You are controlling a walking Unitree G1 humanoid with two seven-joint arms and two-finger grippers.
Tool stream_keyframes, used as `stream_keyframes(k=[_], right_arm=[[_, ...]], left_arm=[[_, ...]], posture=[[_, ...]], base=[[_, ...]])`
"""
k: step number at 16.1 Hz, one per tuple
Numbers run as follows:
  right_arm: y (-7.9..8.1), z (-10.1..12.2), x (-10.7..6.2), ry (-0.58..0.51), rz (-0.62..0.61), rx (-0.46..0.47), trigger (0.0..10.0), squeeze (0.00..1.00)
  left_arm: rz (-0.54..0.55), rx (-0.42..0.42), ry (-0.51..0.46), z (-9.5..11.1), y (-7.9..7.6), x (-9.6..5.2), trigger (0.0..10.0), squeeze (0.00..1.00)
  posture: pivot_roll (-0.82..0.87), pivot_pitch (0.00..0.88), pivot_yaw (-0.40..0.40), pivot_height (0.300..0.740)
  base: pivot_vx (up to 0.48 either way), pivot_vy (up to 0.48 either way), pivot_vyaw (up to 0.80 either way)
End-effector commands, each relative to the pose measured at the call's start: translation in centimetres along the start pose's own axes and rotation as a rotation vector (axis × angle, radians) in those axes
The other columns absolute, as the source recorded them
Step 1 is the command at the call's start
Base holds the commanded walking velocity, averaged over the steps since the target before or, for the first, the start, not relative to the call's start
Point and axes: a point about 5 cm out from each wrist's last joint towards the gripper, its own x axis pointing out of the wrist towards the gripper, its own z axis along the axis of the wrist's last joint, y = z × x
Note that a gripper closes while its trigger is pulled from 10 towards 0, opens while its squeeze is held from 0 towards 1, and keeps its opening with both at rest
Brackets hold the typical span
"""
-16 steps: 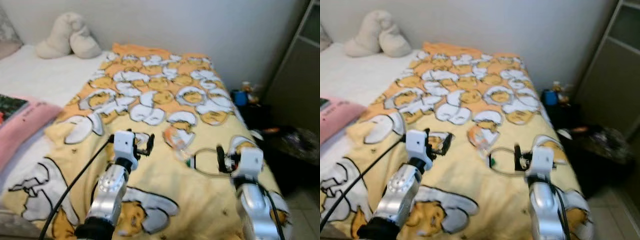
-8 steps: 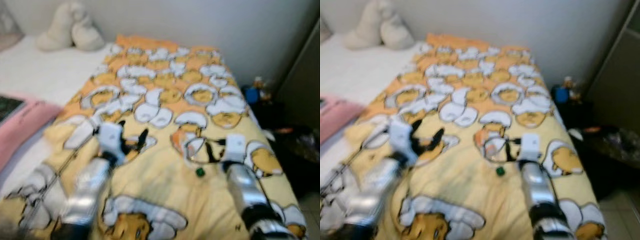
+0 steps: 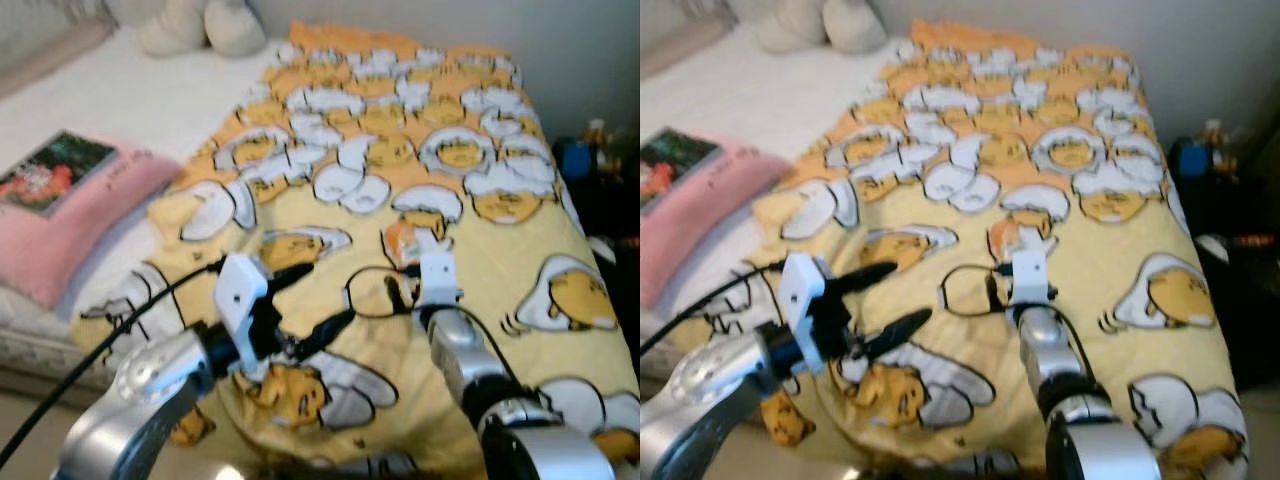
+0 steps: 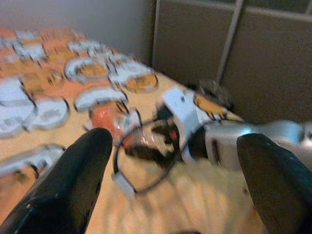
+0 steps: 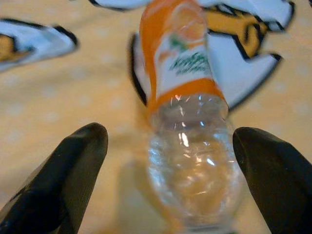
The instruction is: Clean up the room
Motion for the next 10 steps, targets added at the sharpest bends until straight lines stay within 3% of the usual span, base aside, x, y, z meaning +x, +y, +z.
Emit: stream_keyframes(k=[1,4,5,10], right_arm=[[0.2,-1.4,-0.2,0.083,-0.008,0.038,10.0,0.0],[0.3,-1.2,0.0,0.108,-0.023,0.089,10.0,0.0],[0.4,-1.2,0.1,0.127,-0.013,0.132,0.0,0.0],[0.2,0.7,0.6,0.064,0.01,0.093,0.0,0.0]], left_arm=[[0.021,0.006,0.028,0.1,0.2,-0.5,10.0,0.0],[0.041,0.014,0.052,0.1,0.4,-0.9,10.0,0.0],[0.04,0.014,0.067,-0.2,0.2,-1.0,10.0,0.0],[0.027,0.023,0.094,-0.6,-0.1,-0.8,10.0,0.0]], posture=[[0.37,0.292,0.052,0.74],[0.37,0.296,0.051,0.74],[0.37,0.293,0.049,0.74],[0.35,0.273,0.043,0.74]], base=[[0.0,0.0,0.0],[0.0,0.0,0.0],[0.0,0.0,0.0],[0.0,0.0,0.0]])
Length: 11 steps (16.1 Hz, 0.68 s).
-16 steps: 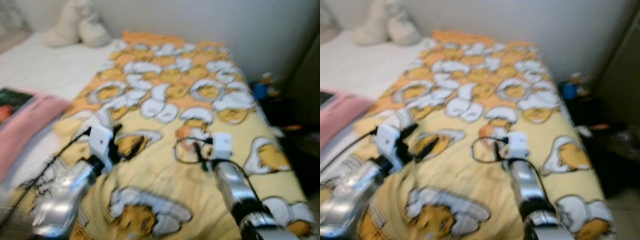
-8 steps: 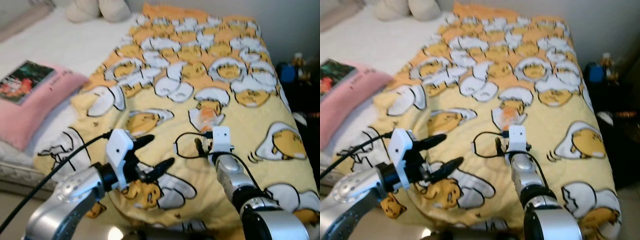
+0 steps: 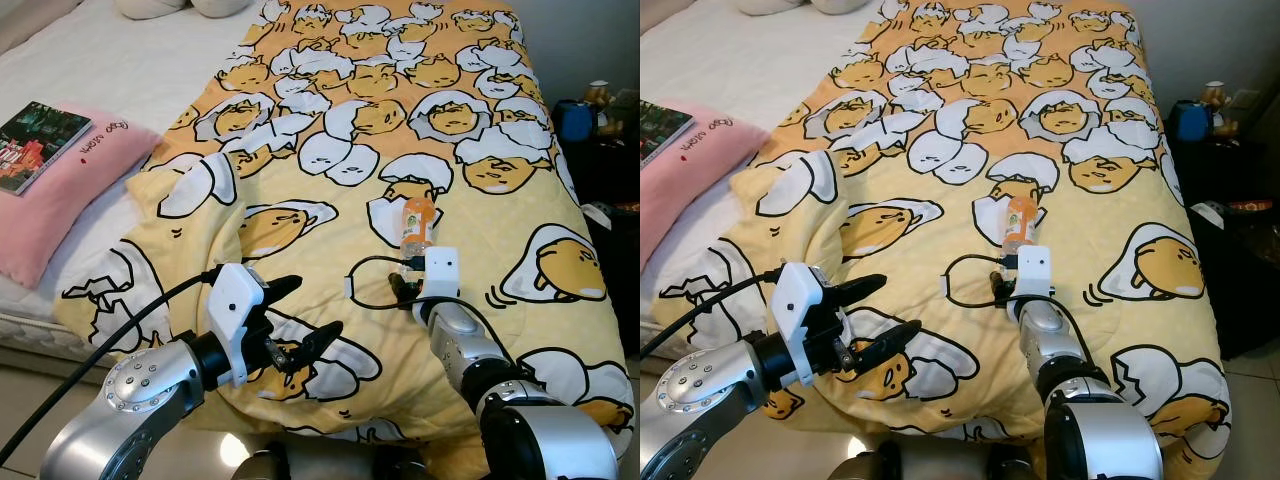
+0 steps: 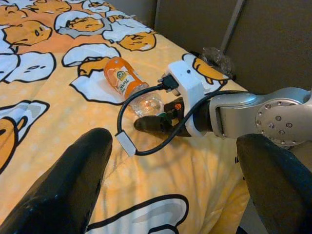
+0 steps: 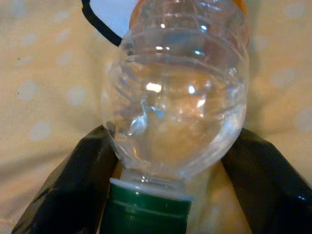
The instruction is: Clean up the room
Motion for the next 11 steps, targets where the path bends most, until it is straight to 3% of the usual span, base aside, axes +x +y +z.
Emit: stream_keyframes(k=[1,2,5,7,9,11], right_arm=[[0.3,0.2,0.1,-0.001,0.017,-0.024,0.0,0.0],[0.7,0.4,0.1,-0.005,0.041,-0.059,0.0,0.0],[1.0,0.5,0.2,0.004,0.034,-0.047,0.0,0.0],[1.0,1.1,0.3,-0.023,0.01,-0.042,0.0,0.0],[0.4,1.6,0.2,-0.085,-0.045,-0.062,0.0,0.0],[-0.8,2.8,-0.2,-0.217,-0.116,-0.115,0.0,0.0]], left_arm=[[-0.011,0.013,0.02,-0.3,-0.1,0.3,10.0,0.0],[-0.02,0.012,0.022,-0.5,-0.2,0.6,10.0,0.0],[-0.056,0.038,0.028,-1.2,0.0,1.8,10.0,0.0],[-0.076,0.04,0.003,-1.4,0.3,3.6,10.0,0.0],[-0.101,0.053,-0.01,-1.8,0.2,5.0,10.0,0.0],[-0.103,0.054,-0.021,-2.3,0.6,6.2,10.0,0.0]], posture=[[0.34,0.26,0.042,0.74],[0.33,0.25,0.039,0.74],[0.31,0.174,0.033,0.74],[0.27,0.066,0.022,0.74],[0.24,0.012,0.01,0.74],[0.19,0.0,0.007,0.74]], base=[[0.0,0.0,0.0],[0.0,0.0,0.0],[0.0,0.0,0.0],[0.0,0.0,0.0],[0.0,0.0,0.0],[0.0,0.0,0.0]])
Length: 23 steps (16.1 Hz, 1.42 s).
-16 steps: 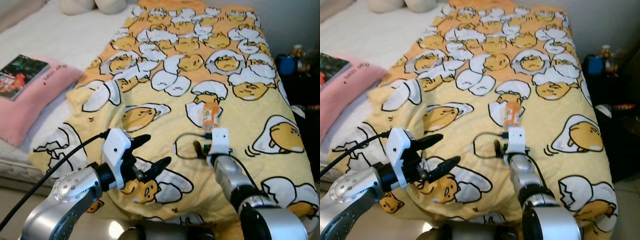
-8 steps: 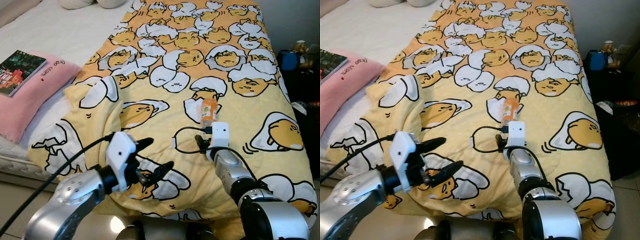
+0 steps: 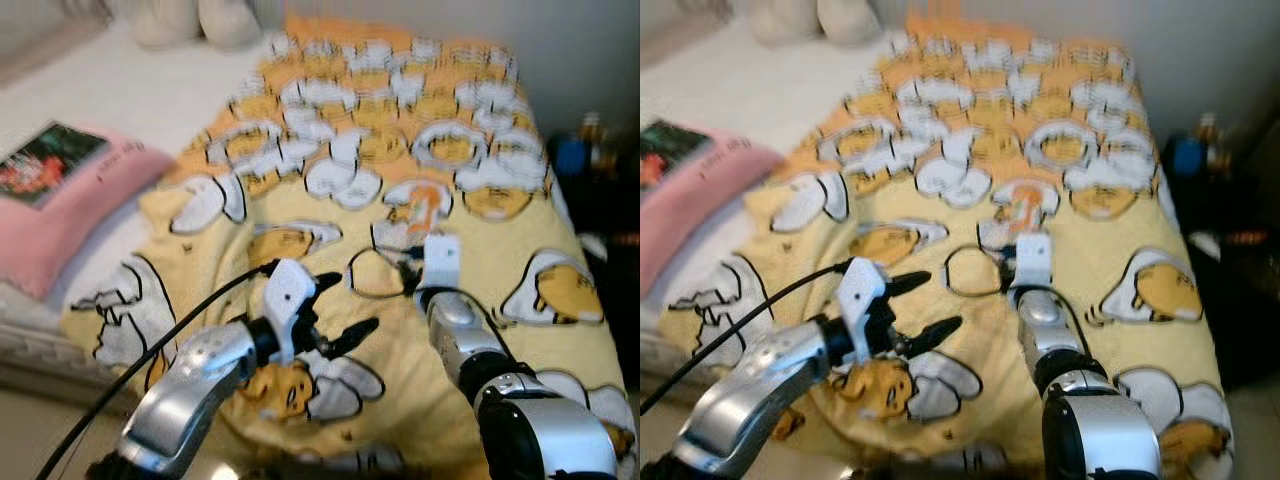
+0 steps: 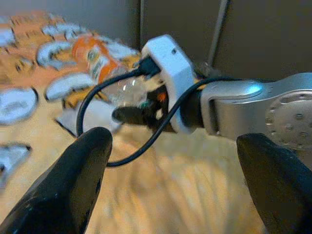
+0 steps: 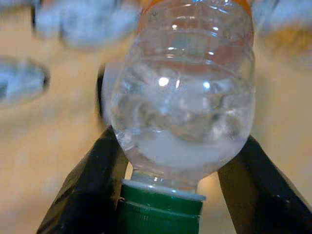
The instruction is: Clean up the room
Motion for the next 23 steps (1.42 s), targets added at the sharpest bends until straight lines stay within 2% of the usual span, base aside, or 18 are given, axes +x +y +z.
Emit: stream_keyframes(k=[1,2,3,4,7,8,9,11,13,14,16,19,20,23], right_arm=[[-1.4,0.7,-0.2,-0.103,-0.061,-0.045,0.0,0.0],[-2.7,0.1,-0.9,-0.136,-0.12,-0.061,0.0,0.0],[-3.3,-0.4,-1.2,-0.139,-0.146,-0.067,0.0,0.0],[-5.3,-3.1,-3.1,-0.128,-0.228,-0.093,0.0,0.0],[-6.2,-7.4,-6.3,-0.078,-0.245,-0.116,0.0,0.0],[-5.4,-8.2,-7.4,-0.102,-0.198,-0.103,0.0,0.0],[-5.4,-8.2,-7.4,-0.104,-0.197,-0.1,0.0,0.0],[-4.9,-8.6,-8.1,-0.086,-0.18,-0.098,0.0,0.0],[-4.6,-8.8,-8.3,-0.084,-0.16,-0.106,0.0,0.0],[-4.5,-8.8,-8.3,-0.084,-0.158,-0.106,0.0,0.0],[-4.6,-8.8,-8.5,-0.088,-0.16,-0.097,0.0,0.0],[-4.7,-9.0,-9.1,-0.085,-0.175,-0.049,0.0,0.0],[-5.0,-9.3,-9.6,-0.08,-0.184,-0.035,0.0,0.0],[-4.5,-9.8,-10.5,-0.056,-0.132,-0.041,0.0,0.0]], left_arm=[[-0.014,0.011,0.016,-0.6,0.3,0.6,10.0,0.0],[0.035,0.056,0.056,-1.2,1.1,1.0,10.0,0.0],[0.054,0.064,0.07,-1.5,1.5,1.3,10.0,0.0],[0.106,0.042,0.046,-1.8,2.5,1.7,10.0,0.0],[0.309,-0.056,-0.023,-2.1,5.2,1.7,10.0,0.0],[0.332,-0.158,-0.03,-3.4,5.4,1.2,10.0,0.0],[0.331,-0.163,-0.028,-3.6,5.3,1.2,10.0,0.0],[0.255,-0.142,-0.015,-4.6,4.0,1.0,10.0,0.0],[0.262,-0.065,0.011,-4.9,4.0,1.3,10.0,0.0],[0.281,-0.057,0.027,-5.2,4.1,1.4,10.0,0.0],[0.315,-0.096,-0.003,-5.1,4.6,1.6,10.0,0.0],[0.448,-0.167,-0.018,-5.7,5.5,1.3,10.0,0.0],[0.508,-0.177,-0.001,-6.6,5.3,1.0,10.0,0.0],[0.494,-0.216,-0.022,-7.3,3.8,1.6,10.0,0.0]], posture=[[0.17,0.0,0.007,0.74],[0.15,0.0,0.011,0.74],[0.13,0.0,0.015,0.74],[0.11,0.0,0.019,0.74],[0.06,0.0,0.034,0.74],[0.04,0.0,0.039,0.74],[0.04,0.0,0.039,0.74],[0.05,0.0,0.028,0.74],[0.05,0.0,0.019,0.74],[0.05,0.0,0.018,0.74],[0.04,0.0,0.022,0.74],[0.01,0.0,0.032,0.74],[0.0,0.0,0.027,0.74],[-0.01,0.0,0.003,0.74]], base=[[0.0,0.0,0.0],[0.0,0.0,0.0],[0.0,0.0,0.0],[0.0,0.0,0.0],[0.0,0.0,0.0],[0.0,0.0,-0.8],[0.0,0.0,-0.8],[0.0,0.465,-0.79],[0.0,0.384,-0.79],[0.0,0.0,-0.79],[0.0,0.0,-0.79],[0.0,0.0,-0.78],[0.0,0.0,-0.78],[0.0,-0.154,-0.78]])
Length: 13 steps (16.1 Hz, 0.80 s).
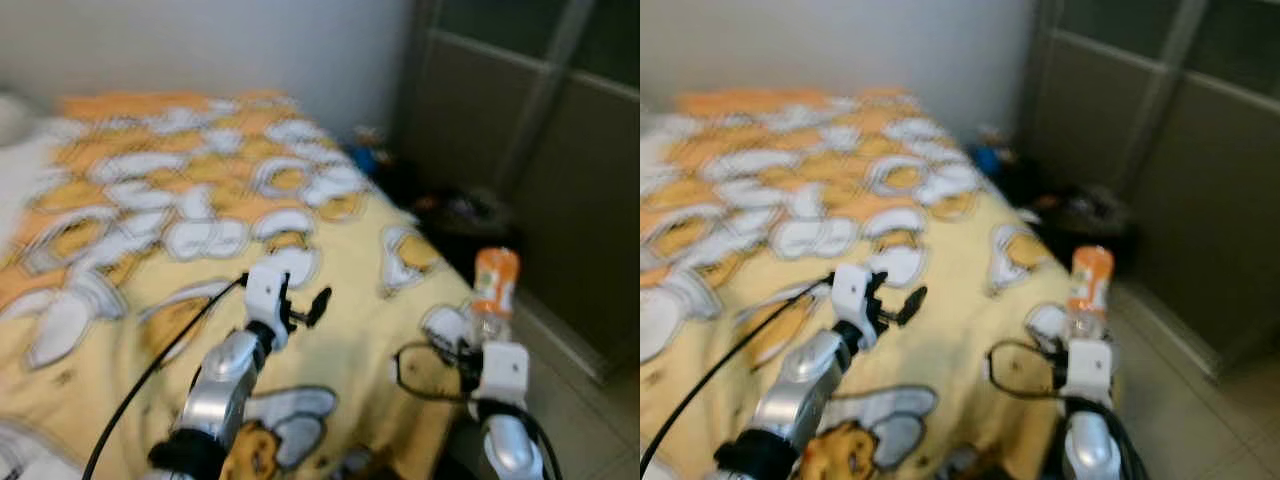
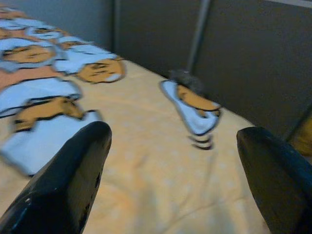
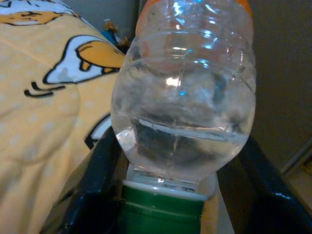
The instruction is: Clean up the room
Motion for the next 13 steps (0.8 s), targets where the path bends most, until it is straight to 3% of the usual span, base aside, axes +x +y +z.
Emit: stream_keyframes(k=[1,4,6,8,11,13], right_arm=[[0.2,0.3,0.0,-0.006,0.019,0.004,0.0,0.0],[0.2,0.5,0.2,0.0,0.021,0.012,0.0,0.0],[0.3,0.8,0.5,-0.001,0.025,0.011,0.0,0.0],[0.9,0.6,0.6,0.036,0.062,0.032,0.0,0.0],[1.5,0.6,1.6,0.063,0.085,0.057,0.0,0.0],[1.9,2.5,3.5,0.016,0.056,0.04,0.0,0.0]], left_arm=[[-0.011,0.003,-0.013,-0.1,-0.6,0.1,10.0,0.0],[-0.069,0.016,-0.033,-0.2,-2.5,0.4,10.0,0.0],[-0.08,0.022,-0.031,-0.3,-2.5,0.4,10.0,0.0],[0.002,0.027,-0.013,-0.3,-1.1,0.6,10.0,0.0],[0.081,0.097,-0.022,0.8,0.7,1.1,10.0,0.0],[0.083,0.121,-0.063,2.4,1.6,1.5,10.0,0.0]], posture=[[-0.01,0.0,0.003,0.74],[-0.01,0.0,-0.004,0.74],[-0.01,0.0,-0.003,0.74],[0.0,0.0,-0.005,0.74],[0.01,0.0,0.001,0.74],[0.02,0.0,0.005,0.74]], base=[[0.0,-0.461,-0.78],[0.0,-0.458,-0.78],[0.0,-0.442,-0.78],[0.127,-0.201,-0.79],[0.0,0.0,0.0],[0.0,0.0,0.0]])
